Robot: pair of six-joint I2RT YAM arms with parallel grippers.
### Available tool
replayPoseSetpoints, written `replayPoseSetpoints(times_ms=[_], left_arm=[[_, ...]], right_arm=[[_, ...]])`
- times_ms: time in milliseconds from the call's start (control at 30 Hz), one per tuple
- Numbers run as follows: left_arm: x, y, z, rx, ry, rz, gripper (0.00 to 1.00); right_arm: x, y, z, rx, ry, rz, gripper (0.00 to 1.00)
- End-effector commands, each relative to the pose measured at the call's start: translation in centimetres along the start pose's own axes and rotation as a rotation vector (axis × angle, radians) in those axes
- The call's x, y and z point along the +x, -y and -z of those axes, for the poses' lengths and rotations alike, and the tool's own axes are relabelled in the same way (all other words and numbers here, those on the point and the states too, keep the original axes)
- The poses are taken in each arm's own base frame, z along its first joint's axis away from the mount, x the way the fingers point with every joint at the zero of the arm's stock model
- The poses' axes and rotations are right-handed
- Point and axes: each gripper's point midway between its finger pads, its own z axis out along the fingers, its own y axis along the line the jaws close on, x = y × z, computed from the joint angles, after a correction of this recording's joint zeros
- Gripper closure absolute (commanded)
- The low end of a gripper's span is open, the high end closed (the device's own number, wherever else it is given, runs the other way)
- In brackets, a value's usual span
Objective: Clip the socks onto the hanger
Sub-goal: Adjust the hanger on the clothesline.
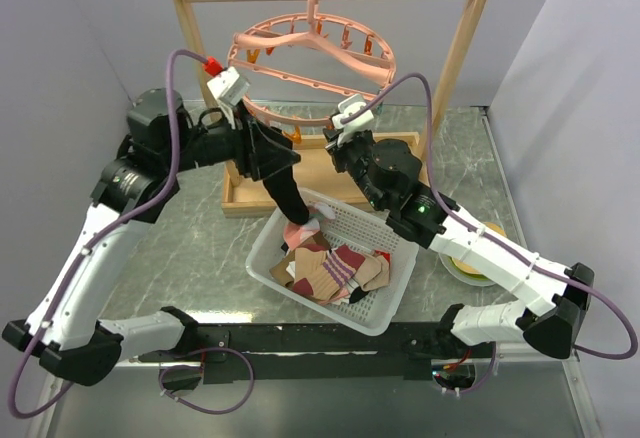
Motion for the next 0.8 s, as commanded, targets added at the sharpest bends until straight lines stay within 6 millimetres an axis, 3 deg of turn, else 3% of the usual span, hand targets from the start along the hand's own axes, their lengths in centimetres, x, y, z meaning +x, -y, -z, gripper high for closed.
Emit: replayPoseSetpoints(times_ms=[0, 200, 333, 433, 633, 767], left_arm=[[3.3, 1.0, -2.4, 0.155, -0.096, 0.139, 0.44], [5.9, 2.1, -4.6, 0.212, -0.169, 0.162, 0.44], [5.5, 3.0, -5.4, 0.238, -0.169, 0.132, 0.44], [4.5, 1.6, -6.1, 0.147, -0.141, 0.096, 0.44], [4.0, -4.6, -6.2, -0.207, -0.083, 0.069, 0.44], [4.1, -7.1, -5.7, -0.345, -0.067, 0.063, 0.44]], right_arm=[[-4.8, 0.4, 0.6, 0.004, 0.106, -0.034, 0.98], [-5.7, 0.5, 1.1, -0.007, 0.117, -0.044, 0.98], [-5.7, 0.6, 1.2, -0.006, 0.111, -0.045, 0.98], [-5.5, 0.4, 1.4, -0.012, 0.108, -0.048, 0.98], [-5.2, 0.5, 2.0, -0.015, 0.106, -0.053, 0.92], [-5.3, 0.4, 2.4, -0.031, 0.117, -0.064, 0.73]])
